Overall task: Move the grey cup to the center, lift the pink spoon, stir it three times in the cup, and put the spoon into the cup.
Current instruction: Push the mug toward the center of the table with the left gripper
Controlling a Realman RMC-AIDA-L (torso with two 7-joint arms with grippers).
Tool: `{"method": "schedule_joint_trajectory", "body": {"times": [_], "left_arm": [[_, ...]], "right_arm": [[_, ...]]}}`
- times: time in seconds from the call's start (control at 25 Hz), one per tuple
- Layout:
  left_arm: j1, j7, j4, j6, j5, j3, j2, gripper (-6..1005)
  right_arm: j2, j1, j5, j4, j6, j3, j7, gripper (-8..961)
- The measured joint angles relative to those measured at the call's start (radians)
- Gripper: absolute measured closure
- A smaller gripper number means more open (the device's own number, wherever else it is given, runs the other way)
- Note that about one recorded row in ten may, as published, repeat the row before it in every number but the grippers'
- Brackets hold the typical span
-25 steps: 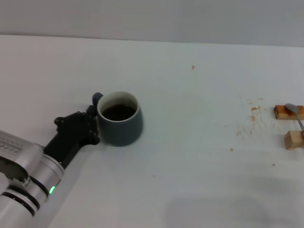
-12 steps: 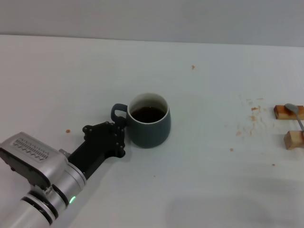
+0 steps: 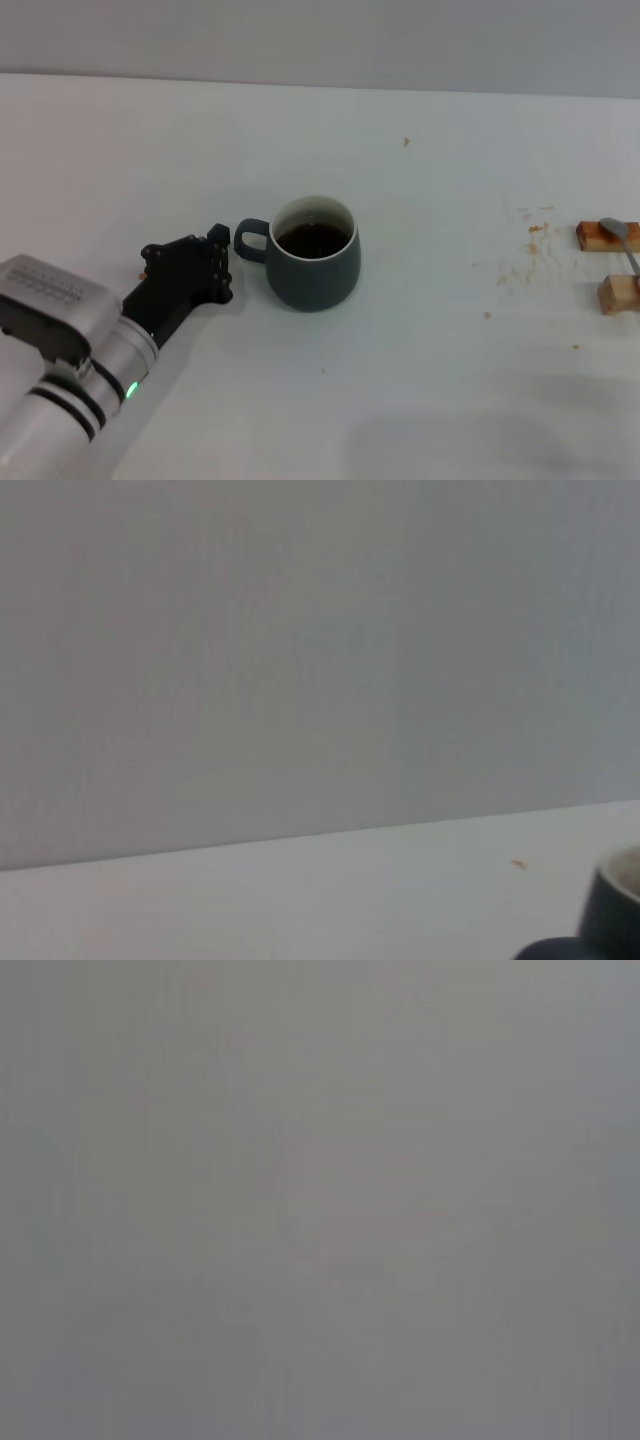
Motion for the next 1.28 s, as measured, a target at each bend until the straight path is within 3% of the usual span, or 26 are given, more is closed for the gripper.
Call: {"method": "schedule_joint_trajectory", "body": {"times": [0.52,1.28], "left_arm": [[-0.048,0.001,0.006,-0.039,0.003,-0.016,-0.001,1001],[-0.063,-0.013,-0.071,-0.052,0.007,0.135,-0.002,1001]], "right_arm": [[0.000,0.001,0.000,0.000,0.000,0.003,0.000,210],[0.000,-0.001,0.001,0.000,0.005,-0.001,0.000,211]]}}
